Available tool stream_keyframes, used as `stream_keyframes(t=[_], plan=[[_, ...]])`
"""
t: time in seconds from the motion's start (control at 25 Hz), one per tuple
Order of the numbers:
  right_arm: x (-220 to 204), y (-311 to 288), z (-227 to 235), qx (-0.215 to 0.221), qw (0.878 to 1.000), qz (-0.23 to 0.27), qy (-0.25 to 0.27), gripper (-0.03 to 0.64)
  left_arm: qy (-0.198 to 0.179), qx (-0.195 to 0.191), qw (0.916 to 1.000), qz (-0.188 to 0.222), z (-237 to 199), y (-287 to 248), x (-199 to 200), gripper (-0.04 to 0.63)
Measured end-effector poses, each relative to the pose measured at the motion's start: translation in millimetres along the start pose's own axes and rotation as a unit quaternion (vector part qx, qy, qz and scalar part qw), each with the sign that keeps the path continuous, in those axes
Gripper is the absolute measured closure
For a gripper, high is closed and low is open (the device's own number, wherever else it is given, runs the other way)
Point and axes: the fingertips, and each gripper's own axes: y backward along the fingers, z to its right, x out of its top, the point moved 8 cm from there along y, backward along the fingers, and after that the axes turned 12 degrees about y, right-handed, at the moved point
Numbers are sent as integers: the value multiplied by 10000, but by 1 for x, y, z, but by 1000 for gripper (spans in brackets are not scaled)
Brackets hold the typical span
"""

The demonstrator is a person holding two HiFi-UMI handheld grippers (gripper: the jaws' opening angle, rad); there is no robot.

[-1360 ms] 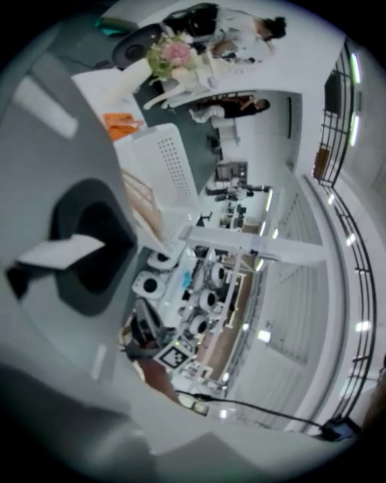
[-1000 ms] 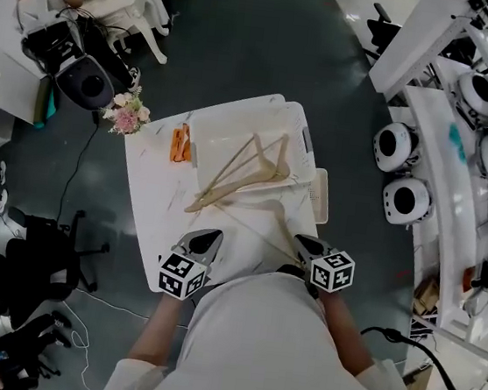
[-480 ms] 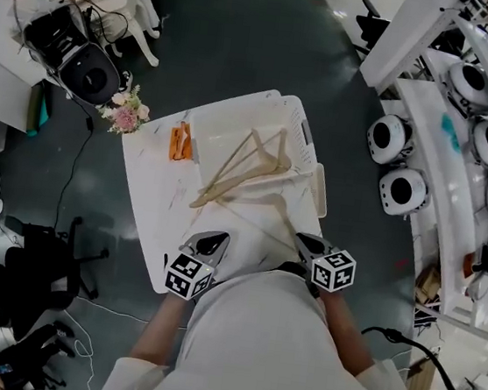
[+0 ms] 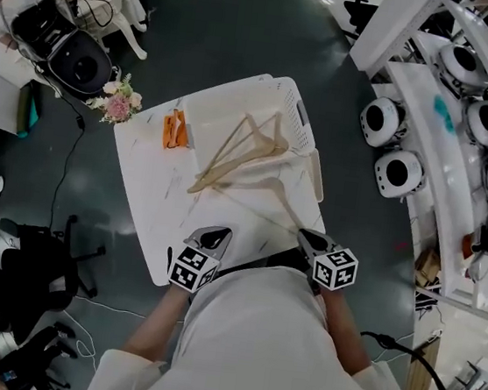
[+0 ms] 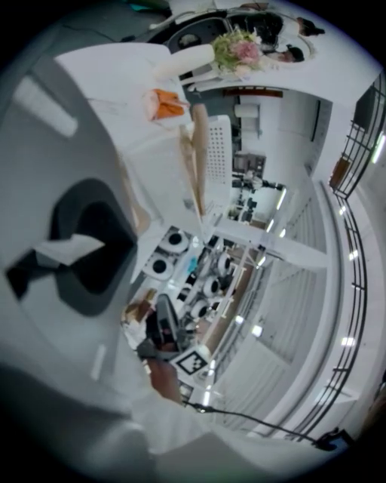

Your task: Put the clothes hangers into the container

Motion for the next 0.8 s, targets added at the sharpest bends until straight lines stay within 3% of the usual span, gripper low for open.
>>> stream_keyframes(t=[0.28, 0.52, 0.8], plan=[[1, 9, 40, 267, 9995, -65, 140, 614, 479, 563, 9970, 242, 28, -39, -1, 591], [-10, 35, 92, 546, 9980, -268, 144, 615, 825, 1101, 9903, 170, 53, -91, -4, 587], [-32, 57, 152, 809, 9952, -550, 93, 615, 1230, 1537, 9804, -63, 70, -162, -13, 514]])
